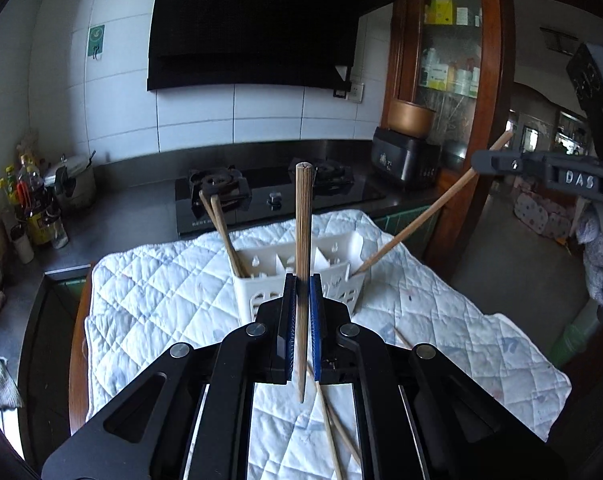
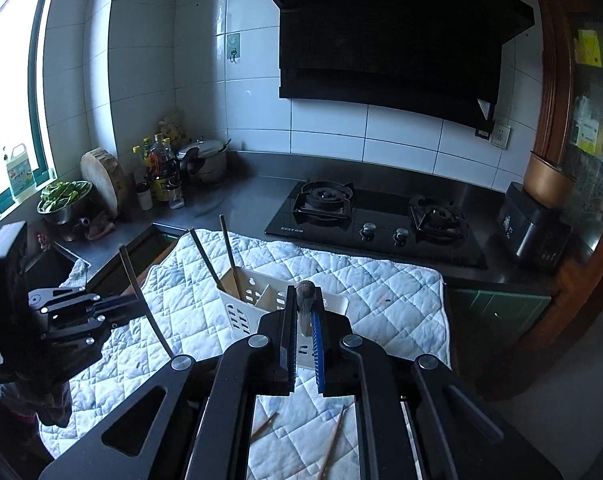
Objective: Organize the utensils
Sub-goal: 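Lift the held chopsticks with both tools and carry them toward the holder, then lower the chopsticks into the holder and open both tools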
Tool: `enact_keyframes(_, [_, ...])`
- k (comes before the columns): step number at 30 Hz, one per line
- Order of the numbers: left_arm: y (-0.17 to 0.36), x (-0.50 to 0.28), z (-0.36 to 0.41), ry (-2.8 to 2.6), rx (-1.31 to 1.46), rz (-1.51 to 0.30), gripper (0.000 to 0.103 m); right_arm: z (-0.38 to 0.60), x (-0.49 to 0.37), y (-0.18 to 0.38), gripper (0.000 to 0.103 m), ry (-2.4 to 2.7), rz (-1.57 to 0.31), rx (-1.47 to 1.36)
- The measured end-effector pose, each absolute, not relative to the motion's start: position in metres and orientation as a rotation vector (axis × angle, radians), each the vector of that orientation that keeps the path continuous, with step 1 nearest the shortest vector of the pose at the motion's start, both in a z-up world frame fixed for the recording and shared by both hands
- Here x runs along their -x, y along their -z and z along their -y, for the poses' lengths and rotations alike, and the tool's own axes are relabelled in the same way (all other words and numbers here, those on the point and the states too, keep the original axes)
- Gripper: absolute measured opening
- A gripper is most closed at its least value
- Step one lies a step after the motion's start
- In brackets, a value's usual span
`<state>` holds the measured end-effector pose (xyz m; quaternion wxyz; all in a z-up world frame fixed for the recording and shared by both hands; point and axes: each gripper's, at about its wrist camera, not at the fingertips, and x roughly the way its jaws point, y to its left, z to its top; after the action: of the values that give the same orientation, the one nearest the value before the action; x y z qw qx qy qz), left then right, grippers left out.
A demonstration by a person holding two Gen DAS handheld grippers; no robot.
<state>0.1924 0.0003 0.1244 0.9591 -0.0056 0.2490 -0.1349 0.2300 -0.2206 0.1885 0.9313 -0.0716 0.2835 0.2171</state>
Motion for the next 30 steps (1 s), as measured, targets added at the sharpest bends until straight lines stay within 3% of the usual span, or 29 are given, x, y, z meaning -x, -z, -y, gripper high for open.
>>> enact_keyframes(6, [-0.178,-0.221,0.007,0.233,-0.006,-0.377,0.005,0.219,-0.255,-0.182,0.007,-0.428,-0.611,0.137])
enact_keyframes(12, [-0.191,-0.26,0.01,0.179,0.017,-0.325,0.005,0.216,-0.273,-0.166,0.007,-0.434,-0.641,0.15])
enact_keyframes(29, [-0.114,-0.319,-0.009,0.148,0.063,-0.516,0.005,0.201,-0.301,-0.129,0.007,-0.44,-0.706,0.172])
enact_keyframes(30, [-0.112,-0.319,-0.009,0.148,0.061,-0.517,0.009,0.2,-0.302,-0.128,0.007,-0.441,-0.709,0.173])
